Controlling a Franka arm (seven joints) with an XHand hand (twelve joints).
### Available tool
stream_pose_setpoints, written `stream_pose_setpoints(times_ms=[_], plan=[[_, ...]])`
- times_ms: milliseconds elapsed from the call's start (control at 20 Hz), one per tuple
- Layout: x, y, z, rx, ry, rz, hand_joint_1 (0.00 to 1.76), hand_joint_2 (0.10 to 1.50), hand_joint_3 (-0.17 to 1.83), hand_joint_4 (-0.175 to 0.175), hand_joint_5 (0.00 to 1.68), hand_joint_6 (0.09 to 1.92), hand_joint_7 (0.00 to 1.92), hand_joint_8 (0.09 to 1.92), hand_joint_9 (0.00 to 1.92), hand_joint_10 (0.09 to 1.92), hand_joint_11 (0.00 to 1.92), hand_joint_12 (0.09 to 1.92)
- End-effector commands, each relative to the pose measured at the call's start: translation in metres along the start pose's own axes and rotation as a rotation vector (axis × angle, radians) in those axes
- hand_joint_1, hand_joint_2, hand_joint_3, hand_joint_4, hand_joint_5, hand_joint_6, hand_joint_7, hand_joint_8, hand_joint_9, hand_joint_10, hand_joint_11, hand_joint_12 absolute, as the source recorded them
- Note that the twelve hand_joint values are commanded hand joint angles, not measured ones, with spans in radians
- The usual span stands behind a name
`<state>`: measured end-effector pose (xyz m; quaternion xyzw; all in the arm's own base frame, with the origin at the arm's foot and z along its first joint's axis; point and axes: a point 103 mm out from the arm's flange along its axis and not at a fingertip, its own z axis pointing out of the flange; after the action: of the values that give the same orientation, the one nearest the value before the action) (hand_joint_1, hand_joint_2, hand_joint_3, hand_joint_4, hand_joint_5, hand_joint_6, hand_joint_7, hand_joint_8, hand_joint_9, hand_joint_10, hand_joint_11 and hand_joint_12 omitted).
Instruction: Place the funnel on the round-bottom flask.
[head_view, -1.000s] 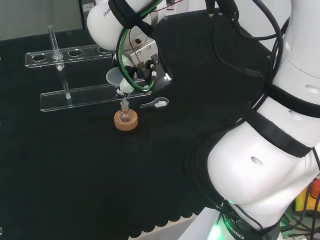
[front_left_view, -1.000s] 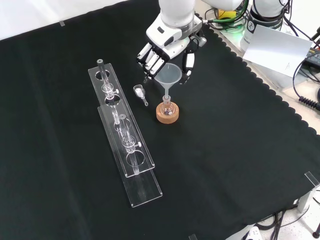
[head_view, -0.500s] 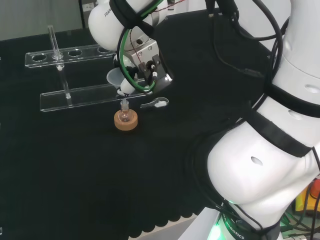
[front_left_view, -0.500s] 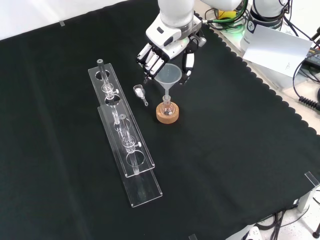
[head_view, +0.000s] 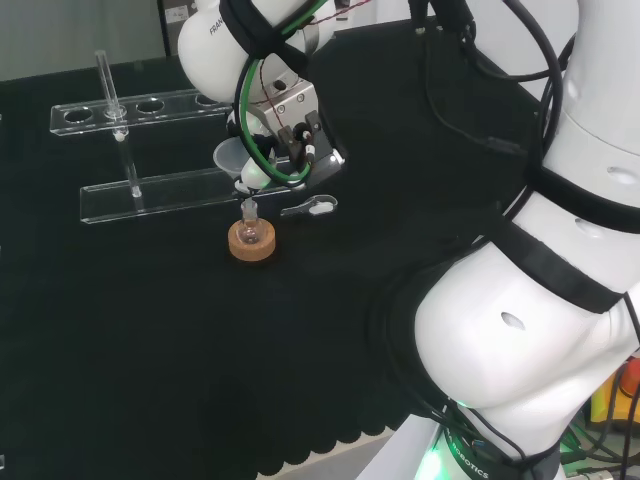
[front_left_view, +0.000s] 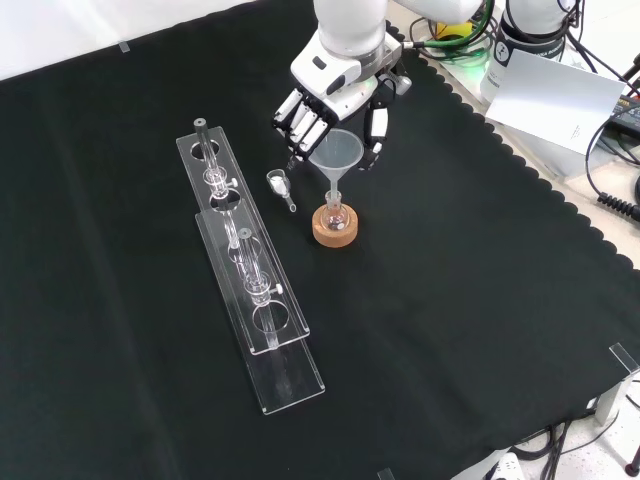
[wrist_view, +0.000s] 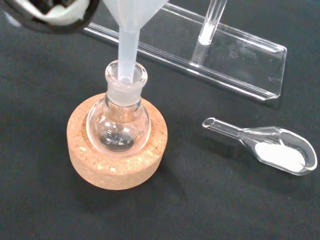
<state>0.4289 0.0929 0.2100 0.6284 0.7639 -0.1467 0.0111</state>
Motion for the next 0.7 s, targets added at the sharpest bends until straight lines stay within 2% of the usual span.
stream_pose_setpoints(times_ms=[50,200,700], plan=[[0.0004,0.0013,0.0022,0.018,-0.005,0.007,0.77,0.67,0.55,-0.071,0.48,0.21,0.48,0.92,0.77,0.76,0.34,1.32],[0.0029,0.0031,0.0054,0.031,-0.009,0.017,0.77,0.66,0.55,-0.071,0.47,0.21,0.45,0.91,0.74,0.75,0.34,1.32],[0.0064,0.0038,0.0083,0.014,-0.023,0.0,0.76,0.66,0.55,-0.074,0.45,0.21,0.38,0.89,0.69,0.74,0.32,1.32]])
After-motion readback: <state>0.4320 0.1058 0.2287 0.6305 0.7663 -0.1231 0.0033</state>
